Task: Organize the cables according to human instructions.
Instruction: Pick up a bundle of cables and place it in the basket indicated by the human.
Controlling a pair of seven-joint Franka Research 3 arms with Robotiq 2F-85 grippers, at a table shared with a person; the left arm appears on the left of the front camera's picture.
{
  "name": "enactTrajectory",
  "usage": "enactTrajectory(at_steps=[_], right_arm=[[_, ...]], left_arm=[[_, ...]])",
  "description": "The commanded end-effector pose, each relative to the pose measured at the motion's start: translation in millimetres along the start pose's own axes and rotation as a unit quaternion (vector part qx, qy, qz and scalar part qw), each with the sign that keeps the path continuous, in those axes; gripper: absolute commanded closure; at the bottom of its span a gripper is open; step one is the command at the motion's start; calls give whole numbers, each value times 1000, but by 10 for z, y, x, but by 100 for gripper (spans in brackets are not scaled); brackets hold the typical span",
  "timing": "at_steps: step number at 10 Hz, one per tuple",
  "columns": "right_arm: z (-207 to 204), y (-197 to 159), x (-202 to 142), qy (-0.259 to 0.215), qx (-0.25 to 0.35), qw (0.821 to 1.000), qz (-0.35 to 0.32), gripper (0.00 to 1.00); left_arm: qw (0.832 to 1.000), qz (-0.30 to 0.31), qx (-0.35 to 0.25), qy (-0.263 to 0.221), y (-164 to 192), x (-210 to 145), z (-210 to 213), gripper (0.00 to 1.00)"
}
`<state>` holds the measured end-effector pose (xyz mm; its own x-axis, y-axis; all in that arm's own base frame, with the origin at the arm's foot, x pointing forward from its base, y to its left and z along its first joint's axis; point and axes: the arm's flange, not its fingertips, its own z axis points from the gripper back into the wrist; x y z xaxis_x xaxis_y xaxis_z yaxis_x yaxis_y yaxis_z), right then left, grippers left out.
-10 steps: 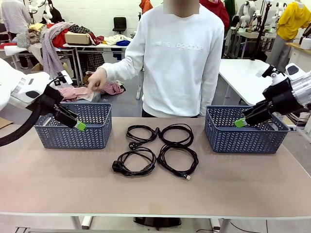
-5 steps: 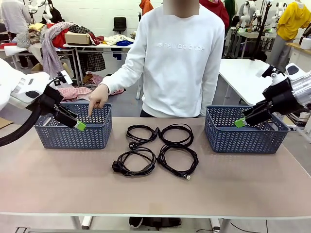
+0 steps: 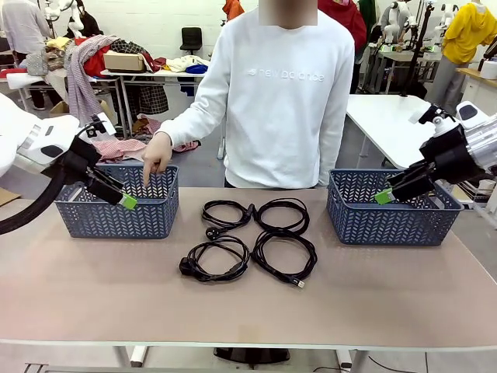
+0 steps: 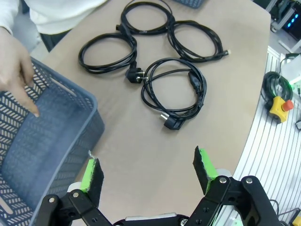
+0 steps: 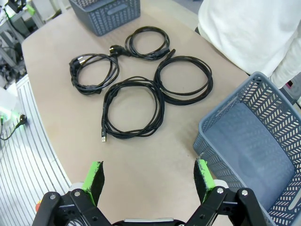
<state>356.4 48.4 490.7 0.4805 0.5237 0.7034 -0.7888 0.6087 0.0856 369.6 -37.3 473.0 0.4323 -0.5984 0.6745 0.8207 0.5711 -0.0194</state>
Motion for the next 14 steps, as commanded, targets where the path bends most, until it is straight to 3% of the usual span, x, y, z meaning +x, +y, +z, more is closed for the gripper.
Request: enactTrajectory(at_steps=[1, 5, 9, 11, 14], right_arm=[[-14, -30, -3, -7, 5, 1000, 7, 0], [-14, -30, -3, -7, 5, 1000, 7, 0], [-14, -30, -3, -7, 5, 1000, 7, 0], [-14, -30, -3, -7, 5, 1000, 7, 0], [-14, -30, -3, -7, 5, 1000, 7, 0]], left_arm=[[999, -27, 0, 17, -29, 91, -45, 0], [982, -166, -46, 83, -313, 597, -521, 0], [943, -276, -119, 143, -658, 844, -1223, 0], [926, -308, -134, 171, -793, 845, -1485, 0], [923, -311, -125, 187, -880, 780, -1663, 0]])
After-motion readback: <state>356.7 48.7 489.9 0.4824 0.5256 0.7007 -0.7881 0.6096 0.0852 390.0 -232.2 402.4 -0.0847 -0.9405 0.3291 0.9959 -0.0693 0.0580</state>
